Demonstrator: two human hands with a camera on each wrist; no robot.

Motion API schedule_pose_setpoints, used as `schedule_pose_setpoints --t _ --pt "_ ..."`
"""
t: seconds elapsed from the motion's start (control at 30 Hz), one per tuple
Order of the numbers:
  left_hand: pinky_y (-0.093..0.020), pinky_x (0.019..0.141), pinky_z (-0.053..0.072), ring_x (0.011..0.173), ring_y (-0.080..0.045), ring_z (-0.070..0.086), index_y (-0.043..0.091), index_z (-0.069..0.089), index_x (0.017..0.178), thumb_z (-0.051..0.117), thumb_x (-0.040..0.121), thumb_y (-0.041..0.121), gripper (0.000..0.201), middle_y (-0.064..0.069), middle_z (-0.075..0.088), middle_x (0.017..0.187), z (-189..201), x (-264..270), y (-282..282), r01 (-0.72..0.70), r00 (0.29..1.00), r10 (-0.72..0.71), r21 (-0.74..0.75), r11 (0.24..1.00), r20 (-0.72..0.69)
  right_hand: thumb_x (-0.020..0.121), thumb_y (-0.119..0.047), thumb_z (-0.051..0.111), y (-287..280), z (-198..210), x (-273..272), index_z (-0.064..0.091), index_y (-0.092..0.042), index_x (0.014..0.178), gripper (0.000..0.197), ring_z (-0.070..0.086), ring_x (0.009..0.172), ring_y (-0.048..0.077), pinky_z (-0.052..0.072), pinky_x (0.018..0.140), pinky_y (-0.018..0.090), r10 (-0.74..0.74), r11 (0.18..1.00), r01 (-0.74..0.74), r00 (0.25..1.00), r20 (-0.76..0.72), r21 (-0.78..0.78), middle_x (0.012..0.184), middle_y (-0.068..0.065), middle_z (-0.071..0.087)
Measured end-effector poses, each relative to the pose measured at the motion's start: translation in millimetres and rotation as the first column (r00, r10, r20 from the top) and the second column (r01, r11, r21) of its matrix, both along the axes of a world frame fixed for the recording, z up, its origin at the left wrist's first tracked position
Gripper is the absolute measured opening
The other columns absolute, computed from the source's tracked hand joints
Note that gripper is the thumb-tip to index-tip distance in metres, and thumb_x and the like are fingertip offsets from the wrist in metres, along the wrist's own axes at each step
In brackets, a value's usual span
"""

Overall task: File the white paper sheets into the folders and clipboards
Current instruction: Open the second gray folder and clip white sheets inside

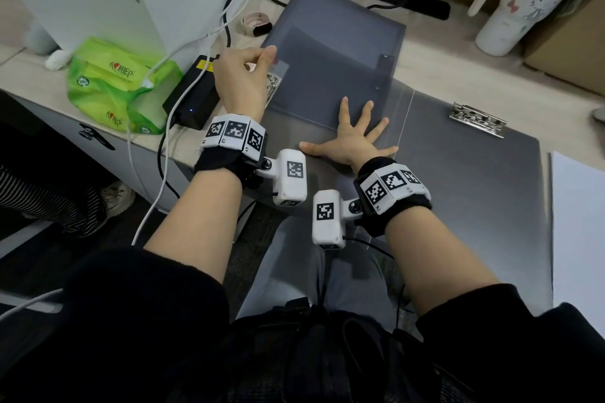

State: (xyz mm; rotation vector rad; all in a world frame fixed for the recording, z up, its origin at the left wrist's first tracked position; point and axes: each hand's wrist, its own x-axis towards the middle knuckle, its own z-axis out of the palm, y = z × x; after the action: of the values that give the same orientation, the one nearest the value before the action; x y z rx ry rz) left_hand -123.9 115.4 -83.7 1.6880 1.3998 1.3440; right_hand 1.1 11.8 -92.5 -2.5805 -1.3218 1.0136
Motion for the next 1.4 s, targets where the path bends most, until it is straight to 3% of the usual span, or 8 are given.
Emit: schedule_pose_setpoints --t 0.17,0.27,0.63,0.8,0.9,1.03,1.2,1.4 --pt "-0.038 0.084 0.049 0.080 -0.021 0.063 0.016 0.076 0.080 0.056 0.086 0.040 0.032 -0.007 0.072 0.079 -0.9 8.1 15.1 -0.004 0.998 0.000 -0.066 0.998 -0.064 0.066 -0.071 0.065 1.7 -1.2 -0.2 -0.021 -0.038 0.146 0.122 -0.033 0.139 0.038 -0.009 0.102 0.075 0.003 1.000 -0.003 1.000 0.002 -0.003 0.151 0.001 -0.039" --pt "-0.049 0.106 0.022 0.122 -0.026 0.045 0.025 0.072 0.094 0.039 0.094 0.048 0.041 -0.006 0.066 0.109 -0.6 13.8 17.4 -0.048 0.960 -0.015 -0.217 0.975 -0.280 0.066 -0.072 0.065 2.0 -1.5 0.4 -0.022 -0.038 0.146 0.123 -0.033 0.139 0.039 -0.009 0.102 0.075 0.006 1.000 -0.006 1.000 0.004 0.002 0.151 0.001 -0.040" --pt "-0.048 0.107 0.016 0.136 -0.025 0.023 0.027 0.056 0.122 0.037 0.097 0.038 0.034 0.000 0.050 0.135 4.8 25.5 -0.3 0.090 0.877 -0.169 -0.192 0.977 -0.449 0.073 -0.065 0.065 -3.6 0.1 12.0 -0.015 -0.038 0.148 0.113 -0.032 0.140 0.036 -0.010 0.105 0.072 0.045 0.998 -0.041 0.997 -0.070 0.057 0.153 -0.002 -0.036" --pt "-0.046 0.111 0.021 0.134 -0.025 0.029 0.027 0.062 0.118 0.049 0.093 0.032 0.028 0.003 0.055 0.130 9.5 59.1 -19.2 0.341 0.820 -0.380 -0.167 0.925 -0.429 0.083 -0.046 0.065 -18.5 4.8 44.9 0.024 -0.025 0.149 0.081 0.006 0.148 0.026 0.011 0.119 0.051 0.004 0.942 0.076 0.971 -0.238 0.326 0.160 0.001 0.012" --pt "-0.040 0.111 0.031 0.129 -0.023 0.043 0.022 0.067 0.112 0.053 0.090 0.030 0.027 -0.001 0.062 0.124 10.7 90.1 -32.9 0.507 0.757 -0.549 -0.212 0.836 -0.354 0.084 -0.024 0.070 -30.3 13.7 75.9 0.048 -0.010 0.135 0.058 0.048 0.129 0.022 0.039 0.110 0.039 -0.098 0.829 0.291 0.916 -0.388 0.477 0.138 0.012 0.051" --pt "-0.027 0.102 0.039 0.117 -0.018 0.056 0.013 0.066 0.115 0.054 0.093 0.022 0.026 -0.004 0.066 0.120 12.8 136.6 -57.9 0.617 0.637 -0.685 -0.300 0.728 -0.353 0.079 -0.015 0.072 -55.0 17.5 130.2 0.063 -0.005 0.117 0.040 0.062 0.109 0.022 0.047 0.098 0.030 -0.305 0.705 0.413 0.911 -0.279 0.577 0.116 0.013 0.067" --pt "-0.033 0.102 0.043 0.113 -0.022 0.059 0.012 0.061 0.122 0.054 0.093 0.023 0.031 -0.006 0.064 0.122 -2.9 189.4 -79.8 0.644 0.527 -0.747 -0.382 0.662 -0.405 0.077 -0.028 0.076 -85.7 7.6 186.1 0.051 -0.008 0.133 0.064 0.044 0.132 0.027 0.035 0.109 0.032 -0.434 0.771 0.379 0.901 -0.012 0.511 0.137 0.014 0.053" --pt "-0.035 0.089 0.049 0.094 -0.026 0.062 0.017 0.064 0.089 0.058 0.089 0.023 0.009 -0.004 0.065 0.089 -20.0 239.6 -80.9 0.583 0.617 -0.696 -0.381 0.717 -0.367 0.063 -0.056 0.078 -100.8 -10.1 210.2 0.002 -0.010 0.152 0.126 -0.012 0.148 0.028 -0.003 0.119 0.050 -0.320 0.927 0.292 0.943 0.091 0.235 0.161 0.003 -0.005"
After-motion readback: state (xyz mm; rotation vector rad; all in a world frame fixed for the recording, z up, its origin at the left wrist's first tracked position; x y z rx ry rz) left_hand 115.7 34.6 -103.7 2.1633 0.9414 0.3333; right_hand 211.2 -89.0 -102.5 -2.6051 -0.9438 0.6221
